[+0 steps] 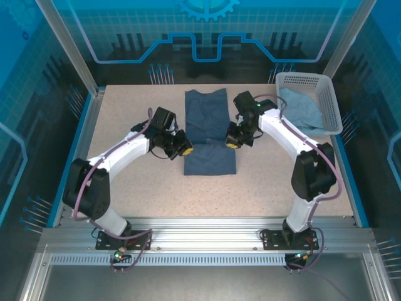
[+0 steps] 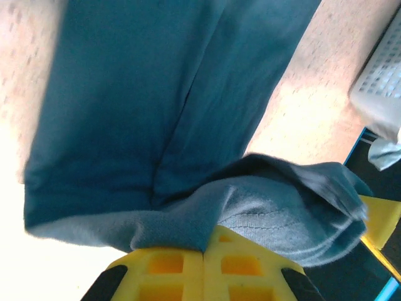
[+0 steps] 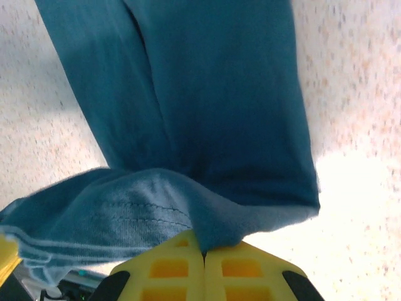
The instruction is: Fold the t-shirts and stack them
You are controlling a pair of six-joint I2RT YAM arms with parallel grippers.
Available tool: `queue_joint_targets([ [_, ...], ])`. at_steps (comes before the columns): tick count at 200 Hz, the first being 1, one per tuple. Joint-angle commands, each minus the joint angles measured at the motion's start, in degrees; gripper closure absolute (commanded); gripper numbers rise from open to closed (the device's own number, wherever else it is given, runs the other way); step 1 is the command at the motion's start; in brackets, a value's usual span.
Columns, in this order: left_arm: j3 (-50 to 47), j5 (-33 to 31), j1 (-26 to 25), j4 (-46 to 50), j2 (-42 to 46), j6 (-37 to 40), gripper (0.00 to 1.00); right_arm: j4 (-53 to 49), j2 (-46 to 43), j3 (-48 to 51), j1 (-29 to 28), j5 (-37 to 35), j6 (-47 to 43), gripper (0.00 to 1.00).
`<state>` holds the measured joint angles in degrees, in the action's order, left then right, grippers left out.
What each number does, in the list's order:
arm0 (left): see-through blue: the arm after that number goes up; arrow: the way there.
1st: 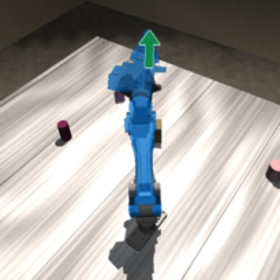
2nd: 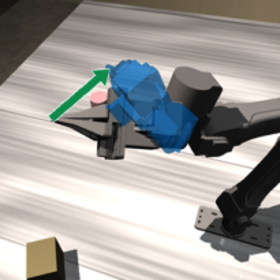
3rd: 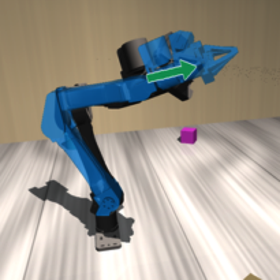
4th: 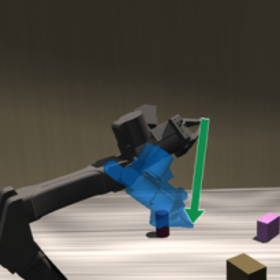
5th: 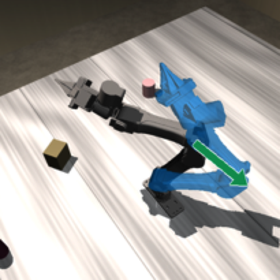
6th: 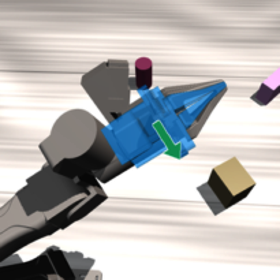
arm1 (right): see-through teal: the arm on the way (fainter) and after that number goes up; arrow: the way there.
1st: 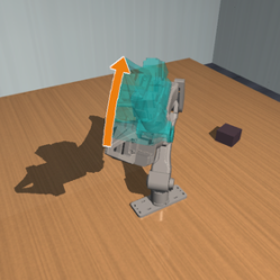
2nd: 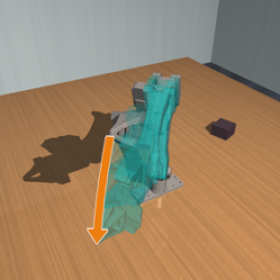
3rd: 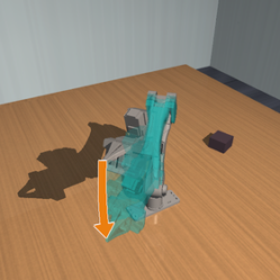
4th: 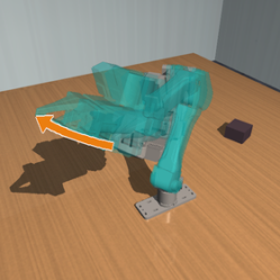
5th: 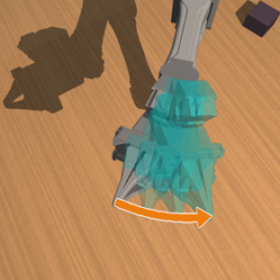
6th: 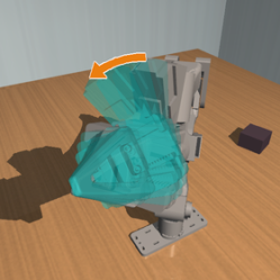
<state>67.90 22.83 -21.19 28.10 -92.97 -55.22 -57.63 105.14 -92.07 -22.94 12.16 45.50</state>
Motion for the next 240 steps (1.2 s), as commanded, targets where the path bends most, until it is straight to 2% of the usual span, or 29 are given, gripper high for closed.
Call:
queue_joint_targets([
  [1, 4.6, 1.0, 1.7, 0.3, -4.2, 2.3, 1.0, -1.5, 5.3, -6.1, 1.7, -0.5, -2.2, 1.0],
  [36, 9.6, 2.6, 4.5, -2.1, -11.9, 3.4, 1.0, -1.7, 13.9, -14.0, 4.0, -0.5, -3.0, 1.0],
  [50, 12.6, 3.4, 5.4, -2.5, -15.8, 4.2, 0.8, -2.4, 17.7, -17.3, 4.9, -0.9, -3.0, 1.0],
  [57, 14.1, 3.8, 5.8, -2.9, -17.7, 4.7, 0.68, -1.9, 19.5, -18.6, 5.2, -0.3, -3.6, 0.88],
  [72, 15.7, 3.7, 6.5, -5.6, -19.4, 5.8, 0.49, 0.8, 22.5, -21.3, 5.9, 1.4, -6.2, 0.56],
  [86, 15.1, 3.0, 7.2, -8.0, -18.4, 6.4, 0.4, 1.8, 23.3, -23.2, 6.0, 0.1, -9.6, 0.41],
  [95, 13.5, 2.8, 7.4, -9.0, -16.4, 6.2, 0.39, 1.7, 22.2, -22.8, 6.1, -1.2, -10.7, 0.37],
  [113, 7.7, 1.9, 7.3, -8.3, -10.6, 5.6, 0.42, 3.3, 16.9, -16.7, 7.0, -2.1, -10.3, 0.35],
  [138, -5.6, -0.3, 5.5, -6.4, -0.5, 1.0, 0.51, 7.2, 6.4, -1.5, 6.3, -2.9, -9.0, 0.35],
  [162, -16.4, -1.1, 2.7, -6.9, 5.4, -5.8, 0.5, 10.9, -1.8, 13.9, 5.7, 0.5, -4.9, 0.37],
  [186, -23.9, 0.8, 0.8, -17.0, 5.2, -13.9, 0.45, 17.7, -7.1, 25.6, 5.0, 4.0, -0.5, 0.37],
  [198, -25.1, 1.3, 0.7, -20.8, 3.8, -16.6, 0.44, 20.4, -7.7, 28.5, 5.1, 5.8, 1.2, 0.37],
  [240, -23.1, 0.9, 0.7, -24.9, -2.3, -17.0, 0.45, 23.7, -4.3, 31.0, 5.1, 8.8, 3.7, 0.4],
])
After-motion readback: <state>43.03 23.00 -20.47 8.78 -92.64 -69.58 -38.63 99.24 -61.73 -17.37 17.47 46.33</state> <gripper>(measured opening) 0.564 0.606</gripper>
